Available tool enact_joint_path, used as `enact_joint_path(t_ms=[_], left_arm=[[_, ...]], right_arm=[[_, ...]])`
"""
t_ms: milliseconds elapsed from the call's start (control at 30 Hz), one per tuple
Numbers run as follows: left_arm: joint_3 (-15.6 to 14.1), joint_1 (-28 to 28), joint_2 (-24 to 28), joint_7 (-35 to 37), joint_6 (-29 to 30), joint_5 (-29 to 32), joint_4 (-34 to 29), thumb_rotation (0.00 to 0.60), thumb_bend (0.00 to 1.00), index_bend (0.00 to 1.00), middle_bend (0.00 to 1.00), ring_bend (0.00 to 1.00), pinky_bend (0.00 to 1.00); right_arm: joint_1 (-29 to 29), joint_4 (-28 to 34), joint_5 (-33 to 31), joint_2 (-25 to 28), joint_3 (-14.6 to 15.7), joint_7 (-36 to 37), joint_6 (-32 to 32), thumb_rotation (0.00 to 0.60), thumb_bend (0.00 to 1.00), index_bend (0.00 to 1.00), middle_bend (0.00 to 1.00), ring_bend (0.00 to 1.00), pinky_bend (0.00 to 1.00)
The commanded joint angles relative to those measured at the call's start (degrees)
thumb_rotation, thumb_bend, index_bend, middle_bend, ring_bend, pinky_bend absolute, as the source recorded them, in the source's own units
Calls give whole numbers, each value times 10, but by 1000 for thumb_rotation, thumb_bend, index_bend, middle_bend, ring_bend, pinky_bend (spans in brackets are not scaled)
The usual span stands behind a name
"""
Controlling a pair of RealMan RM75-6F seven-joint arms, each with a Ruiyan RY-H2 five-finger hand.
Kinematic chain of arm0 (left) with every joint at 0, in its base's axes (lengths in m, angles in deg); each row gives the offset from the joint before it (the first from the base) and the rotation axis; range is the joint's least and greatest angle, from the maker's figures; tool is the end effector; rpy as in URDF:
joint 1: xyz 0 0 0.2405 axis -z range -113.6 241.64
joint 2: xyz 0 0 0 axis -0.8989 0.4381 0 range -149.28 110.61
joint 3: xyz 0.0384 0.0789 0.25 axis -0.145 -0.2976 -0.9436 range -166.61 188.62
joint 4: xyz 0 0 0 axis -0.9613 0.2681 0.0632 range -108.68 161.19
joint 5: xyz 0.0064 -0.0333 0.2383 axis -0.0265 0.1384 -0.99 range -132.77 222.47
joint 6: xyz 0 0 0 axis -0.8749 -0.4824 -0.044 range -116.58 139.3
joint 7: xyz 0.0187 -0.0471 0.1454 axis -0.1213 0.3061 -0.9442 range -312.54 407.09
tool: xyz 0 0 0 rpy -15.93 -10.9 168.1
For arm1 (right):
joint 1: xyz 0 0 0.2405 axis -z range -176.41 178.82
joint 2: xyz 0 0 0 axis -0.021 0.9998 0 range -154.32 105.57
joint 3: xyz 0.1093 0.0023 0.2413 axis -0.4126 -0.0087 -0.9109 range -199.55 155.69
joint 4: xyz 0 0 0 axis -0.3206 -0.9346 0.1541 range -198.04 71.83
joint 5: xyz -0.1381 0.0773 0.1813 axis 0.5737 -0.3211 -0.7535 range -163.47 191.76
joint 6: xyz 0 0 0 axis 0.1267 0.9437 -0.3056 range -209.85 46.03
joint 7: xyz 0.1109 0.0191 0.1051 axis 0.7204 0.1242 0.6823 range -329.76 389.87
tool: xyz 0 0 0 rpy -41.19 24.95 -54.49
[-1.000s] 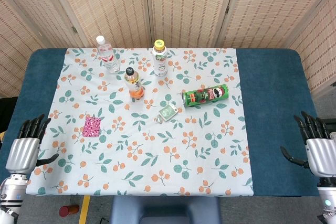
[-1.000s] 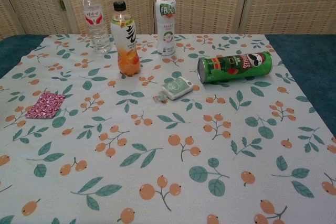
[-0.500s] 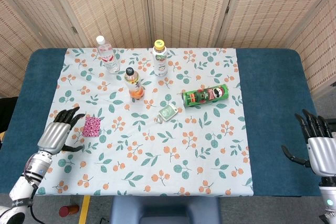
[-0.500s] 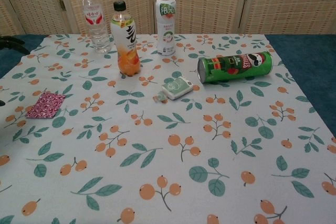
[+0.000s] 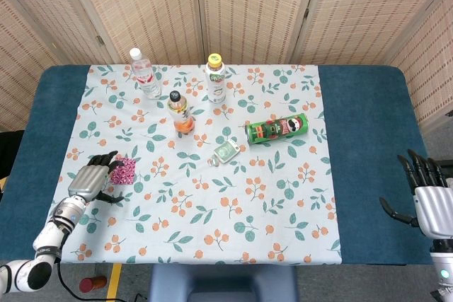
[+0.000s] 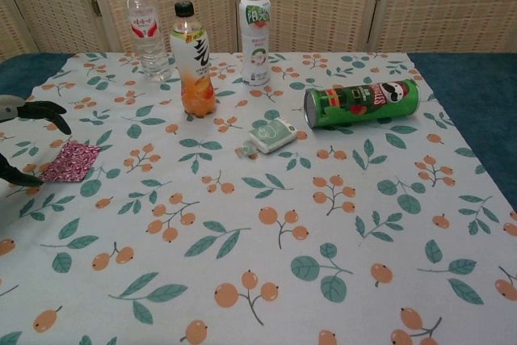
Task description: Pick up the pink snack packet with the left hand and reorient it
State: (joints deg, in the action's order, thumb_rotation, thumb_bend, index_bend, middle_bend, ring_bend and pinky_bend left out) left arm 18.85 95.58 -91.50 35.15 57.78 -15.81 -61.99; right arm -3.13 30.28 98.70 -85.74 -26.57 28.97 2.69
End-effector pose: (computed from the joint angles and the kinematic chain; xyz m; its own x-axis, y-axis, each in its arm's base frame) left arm -0.2785 0.3394 0.0289 0.4143 0.4343 0.7999 0.9065 -0.1178 -0.4055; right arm -0.3341 -0.1986 0.1544 0.4356 0.0183 0.8999 -0.9001 0.0215 0.4352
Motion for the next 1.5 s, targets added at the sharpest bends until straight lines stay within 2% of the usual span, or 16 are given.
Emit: enact_joint_path(t_ms=[33, 200, 833, 1133, 1500], left_arm=[[-1, 1, -16, 12, 10, 4, 13, 395, 247, 229, 0, 0, 0], [-5, 2, -28, 40, -1, 6, 33, 363, 150, 229, 0, 0, 0], [-6, 24, -84, 65, -27, 38, 123, 361, 148, 236, 0, 0, 0], [-21, 25, -102, 47, -27, 33, 158, 362, 148, 238, 0, 0, 0], [-52, 9, -76, -20, -4, 68, 103, 361, 148, 269, 0, 0, 0]], right_arm=[[-1, -3, 0, -2, 0, 3, -1, 349, 338, 0, 0, 0, 0], [-4, -8, 2, -7, 0, 7, -6, 350, 337, 0, 0, 0, 0], [-6, -16, -7, -11, 0, 14, -13, 350, 337, 0, 0, 0, 0], [-7, -13, -9, -10, -1, 12, -16, 350, 337, 0, 0, 0, 0], [-5, -11, -9, -9, 0, 13, -14, 350, 337, 0, 0, 0, 0]])
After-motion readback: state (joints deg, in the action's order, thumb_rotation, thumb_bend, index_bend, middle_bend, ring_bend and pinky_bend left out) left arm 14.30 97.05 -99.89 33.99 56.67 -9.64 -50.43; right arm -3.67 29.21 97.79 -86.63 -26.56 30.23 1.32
